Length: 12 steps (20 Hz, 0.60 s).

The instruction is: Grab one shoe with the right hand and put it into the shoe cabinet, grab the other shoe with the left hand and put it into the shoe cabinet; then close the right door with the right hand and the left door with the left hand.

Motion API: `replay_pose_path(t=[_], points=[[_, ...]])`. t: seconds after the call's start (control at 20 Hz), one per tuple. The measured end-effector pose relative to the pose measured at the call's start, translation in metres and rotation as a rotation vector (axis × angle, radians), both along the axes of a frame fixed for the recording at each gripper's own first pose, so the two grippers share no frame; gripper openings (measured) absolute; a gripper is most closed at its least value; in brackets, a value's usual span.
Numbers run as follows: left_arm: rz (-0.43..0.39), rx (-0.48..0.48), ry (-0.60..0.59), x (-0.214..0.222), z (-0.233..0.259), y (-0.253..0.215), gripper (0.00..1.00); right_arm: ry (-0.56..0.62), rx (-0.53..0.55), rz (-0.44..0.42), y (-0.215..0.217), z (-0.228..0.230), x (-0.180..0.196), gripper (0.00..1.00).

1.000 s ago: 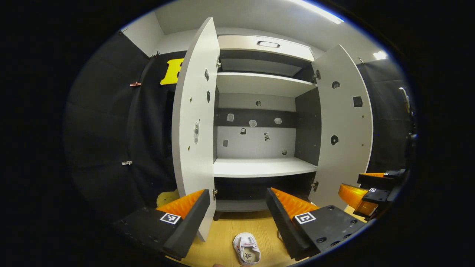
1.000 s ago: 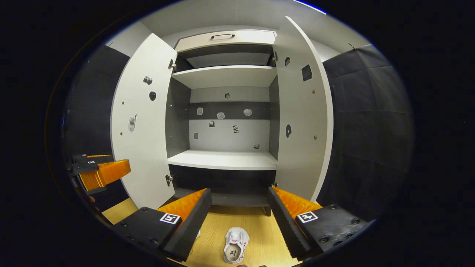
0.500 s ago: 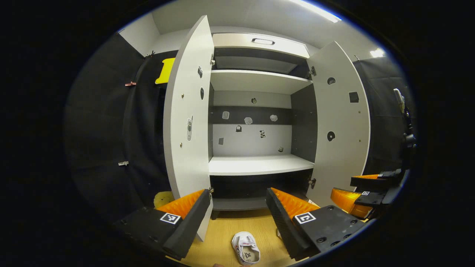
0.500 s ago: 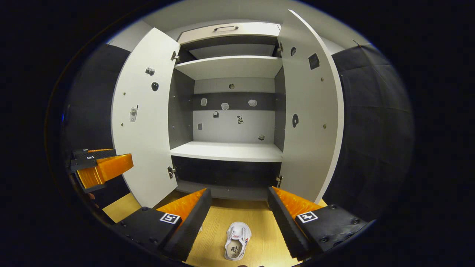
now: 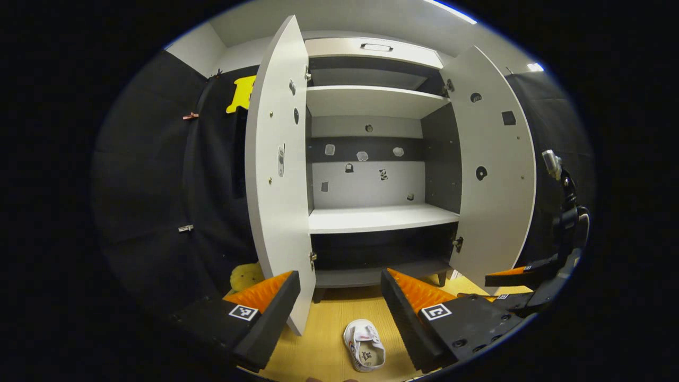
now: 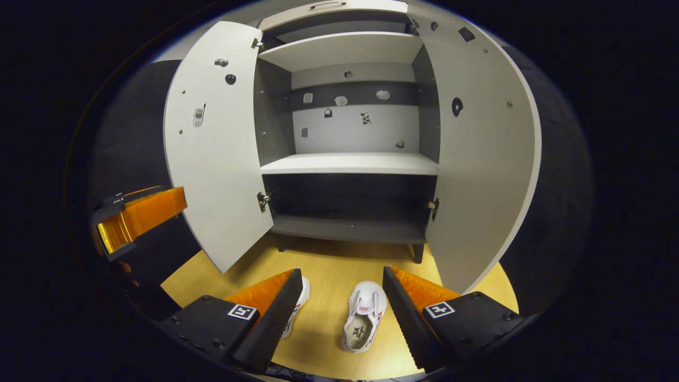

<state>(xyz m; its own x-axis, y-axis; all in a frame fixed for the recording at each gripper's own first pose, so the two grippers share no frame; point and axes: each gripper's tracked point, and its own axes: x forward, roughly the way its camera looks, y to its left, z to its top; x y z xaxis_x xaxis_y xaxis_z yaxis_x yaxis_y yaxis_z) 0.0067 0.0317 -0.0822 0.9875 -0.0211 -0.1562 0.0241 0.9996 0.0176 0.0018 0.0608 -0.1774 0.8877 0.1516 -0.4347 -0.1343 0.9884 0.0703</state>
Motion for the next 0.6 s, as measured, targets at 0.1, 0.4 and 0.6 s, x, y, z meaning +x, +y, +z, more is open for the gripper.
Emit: replay_pose_path(t=[0.1, 0.4, 0.6], points=[[0.003, -0.019, 0.030, -0.004, -0.012, 0.001, 0.95, 0.069, 0.015, 0.020, 0.010, -0.035, -0.007, 0.99], [0.033, -0.053, 0.128, -0.014, -0.048, 0.011, 0.95, 0.212, 0.028, 0.006, 0.019, -0.119, -0.010, 1.00], [0.053, -0.031, 0.150, -0.017, -0.061, 0.018, 0.95, 0.296, 0.024, -0.054, 0.008, -0.169, -0.005, 1.00]])
